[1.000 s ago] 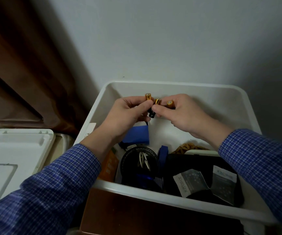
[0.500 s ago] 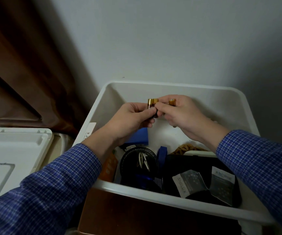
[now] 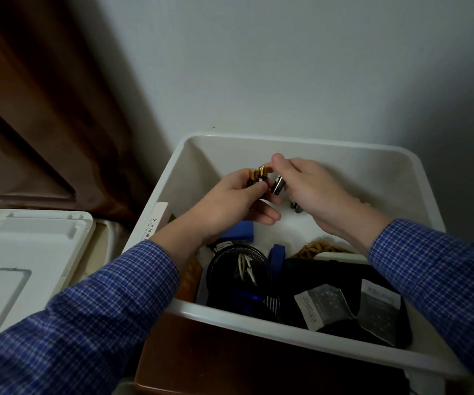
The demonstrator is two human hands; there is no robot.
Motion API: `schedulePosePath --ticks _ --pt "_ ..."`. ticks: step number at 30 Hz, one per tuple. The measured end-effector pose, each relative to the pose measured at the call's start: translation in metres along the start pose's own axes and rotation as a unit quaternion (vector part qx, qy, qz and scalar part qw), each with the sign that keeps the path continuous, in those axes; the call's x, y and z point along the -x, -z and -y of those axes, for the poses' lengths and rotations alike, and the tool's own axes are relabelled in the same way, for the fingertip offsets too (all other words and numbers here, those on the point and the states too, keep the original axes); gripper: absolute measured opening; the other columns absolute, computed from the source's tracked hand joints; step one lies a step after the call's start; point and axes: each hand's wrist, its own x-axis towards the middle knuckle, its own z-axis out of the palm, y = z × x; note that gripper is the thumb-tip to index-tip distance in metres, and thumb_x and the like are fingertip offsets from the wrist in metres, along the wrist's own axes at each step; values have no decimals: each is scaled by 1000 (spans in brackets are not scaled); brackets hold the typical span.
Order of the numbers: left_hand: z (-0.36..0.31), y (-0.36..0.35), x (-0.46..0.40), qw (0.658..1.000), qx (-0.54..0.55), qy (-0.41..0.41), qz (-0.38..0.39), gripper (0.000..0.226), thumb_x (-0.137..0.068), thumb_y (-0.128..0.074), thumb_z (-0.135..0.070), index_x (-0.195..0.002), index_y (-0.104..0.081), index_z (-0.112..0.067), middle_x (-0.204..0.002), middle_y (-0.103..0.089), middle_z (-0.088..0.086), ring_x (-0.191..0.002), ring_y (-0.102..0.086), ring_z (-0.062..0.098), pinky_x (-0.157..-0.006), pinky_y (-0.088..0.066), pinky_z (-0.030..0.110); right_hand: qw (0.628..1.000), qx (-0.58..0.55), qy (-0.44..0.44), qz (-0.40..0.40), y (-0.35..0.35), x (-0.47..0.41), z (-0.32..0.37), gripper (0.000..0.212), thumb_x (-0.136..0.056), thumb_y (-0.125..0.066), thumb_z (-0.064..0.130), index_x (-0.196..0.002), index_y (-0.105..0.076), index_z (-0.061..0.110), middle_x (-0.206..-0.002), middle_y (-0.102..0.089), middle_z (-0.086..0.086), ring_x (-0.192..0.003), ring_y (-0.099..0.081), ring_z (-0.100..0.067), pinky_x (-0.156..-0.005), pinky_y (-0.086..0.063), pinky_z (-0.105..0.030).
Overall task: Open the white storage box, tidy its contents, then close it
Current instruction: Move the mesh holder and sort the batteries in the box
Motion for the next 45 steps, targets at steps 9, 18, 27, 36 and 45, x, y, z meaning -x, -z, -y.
schedulePosePath --ticks 9,18,27,36,45 --pt "-7 0 4 999 -26 -23 33 15 -104 -49 -11 -94 -60 -6 -79 -63 12 -57 -56 16 -52 -47 25 998 29 40 47 -6 -4 5 45 -100 -51 47 -75 -72 17 -46 -55 5 -46 -53 0 -53 -39 -9" --pt "-34 23 10 950 241 -107 -164 13 -107 -37 -11 -104 -49 -5 -82 -65 12 -59 -60 17 -53 -51 25 988 125 10 95 -21 -38 -5 17 -92 -63 10 -102 -70 21 -73 -68 12 -58 -63 4 -51 -45 -10" --pt "-40 26 12 915 312 -107 -232 17 -104 -36 -9 -95 -50 -9 -72 -54 7 -55 -50 17 -50 -41 25 921 354 87 136 -82 -70 -32 13 -92 -63 12 -85 -72 18 -88 -71 3 -84 -66 -15 -85 -55 -31" --pt "-39 29 6 894 339 -71 -285 17 -104 -37 -9 -93 -50 -8 -72 -53 8 -54 -50 17 -46 -42 24 835 502 104 200 -107 -109 -43 26 -92 -64 41 -84 -64 15 -80 -63 0 -80 -61 -22 -71 -50 -36" --pt "-37 29 4 894 320 -57 -308 13 -105 -38 -10 -102 -50 -7 -72 -55 8 -53 -51 17 -47 -42 24 746 598 171 237 -109 -111 -34 19 -100 -50 22 -104 -66 13 -102 -65 -7 -92 -63 -26 -87 -55 -41"
